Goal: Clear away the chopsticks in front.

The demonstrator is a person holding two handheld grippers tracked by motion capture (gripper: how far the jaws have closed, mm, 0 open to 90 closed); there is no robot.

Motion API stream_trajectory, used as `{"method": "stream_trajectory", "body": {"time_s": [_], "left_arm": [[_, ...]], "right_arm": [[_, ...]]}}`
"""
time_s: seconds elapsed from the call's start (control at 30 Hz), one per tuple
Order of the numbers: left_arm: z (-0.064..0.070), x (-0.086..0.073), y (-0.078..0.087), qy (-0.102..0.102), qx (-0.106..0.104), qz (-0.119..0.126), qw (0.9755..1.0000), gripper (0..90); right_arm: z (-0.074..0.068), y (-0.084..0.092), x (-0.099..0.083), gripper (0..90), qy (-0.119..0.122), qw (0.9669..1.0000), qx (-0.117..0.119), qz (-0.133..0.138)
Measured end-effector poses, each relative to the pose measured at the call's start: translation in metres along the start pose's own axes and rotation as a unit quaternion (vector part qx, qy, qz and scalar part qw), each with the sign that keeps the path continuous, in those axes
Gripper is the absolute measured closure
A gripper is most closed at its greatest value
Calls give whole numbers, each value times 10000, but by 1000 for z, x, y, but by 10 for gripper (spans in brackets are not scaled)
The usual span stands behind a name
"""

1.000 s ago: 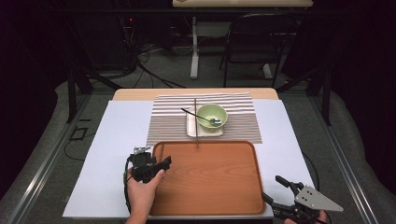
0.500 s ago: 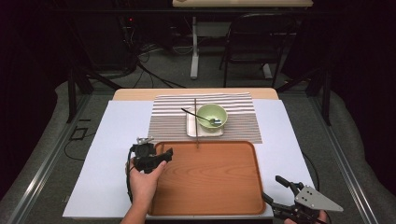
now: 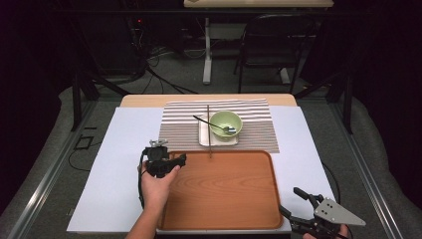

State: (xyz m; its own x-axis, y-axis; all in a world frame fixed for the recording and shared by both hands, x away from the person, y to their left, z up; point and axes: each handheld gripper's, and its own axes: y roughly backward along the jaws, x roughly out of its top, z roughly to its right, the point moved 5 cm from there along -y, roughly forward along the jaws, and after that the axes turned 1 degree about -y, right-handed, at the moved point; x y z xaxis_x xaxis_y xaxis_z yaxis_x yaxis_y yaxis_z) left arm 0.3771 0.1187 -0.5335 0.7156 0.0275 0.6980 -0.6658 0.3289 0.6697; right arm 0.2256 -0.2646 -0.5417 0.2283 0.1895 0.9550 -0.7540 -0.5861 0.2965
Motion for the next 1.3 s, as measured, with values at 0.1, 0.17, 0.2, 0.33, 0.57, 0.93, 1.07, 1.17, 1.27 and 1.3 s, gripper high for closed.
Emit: {"method": "stream_trajectory", "body": {"time_s": [0.1, 0.17, 0.2, 0.33, 0.57, 0.93, 1.07, 1.17, 1.27, 1.3], "left_arm": [[1, 2, -2, 5, -49, 11, 10000, 363], [1, 4, -3, 27, -66, -5, 10000, 374], [2, 5, -5, 16, -60, -15, 10000, 376], [4, 10, -7, -28, -93, -12, 10000, 380], [10, 20, -13, -112, -121, 44, 9999, 394], [20, 34, -27, -152, -207, 44, 9997, 399], [23, 39, -31, -172, -239, 52, 9996, 400], [25, 43, -35, -186, -238, 60, 9995, 401], [27, 47, -42, -139, -336, 51, 9993, 400], [27, 47, -42, -139, -336, 51, 9993, 403]], "right_arm": [[0, 0, 0, 268, 0, 10000, -1, 2], [0, 0, 0, 268, 0, 10000, -2, 2], [0, 0, 0, 268, -2, 10000, -1, 2], [0, 0, 0, 268, -2, 10000, 0, 0], [0, 0, 0, 268, -11, 10000, -3, -5], [0, 0, 0, 268, 0, 10000, 1, -4], [0, 0, 0, 268, -4, 10000, 2, -7], [0, 0, 0, 268, 3, 10000, 4, -4], [0, 0, 0, 268, -3, 10000, 3, -2], [0, 0, 0, 268, -3, 10000, 3, -2]]}}
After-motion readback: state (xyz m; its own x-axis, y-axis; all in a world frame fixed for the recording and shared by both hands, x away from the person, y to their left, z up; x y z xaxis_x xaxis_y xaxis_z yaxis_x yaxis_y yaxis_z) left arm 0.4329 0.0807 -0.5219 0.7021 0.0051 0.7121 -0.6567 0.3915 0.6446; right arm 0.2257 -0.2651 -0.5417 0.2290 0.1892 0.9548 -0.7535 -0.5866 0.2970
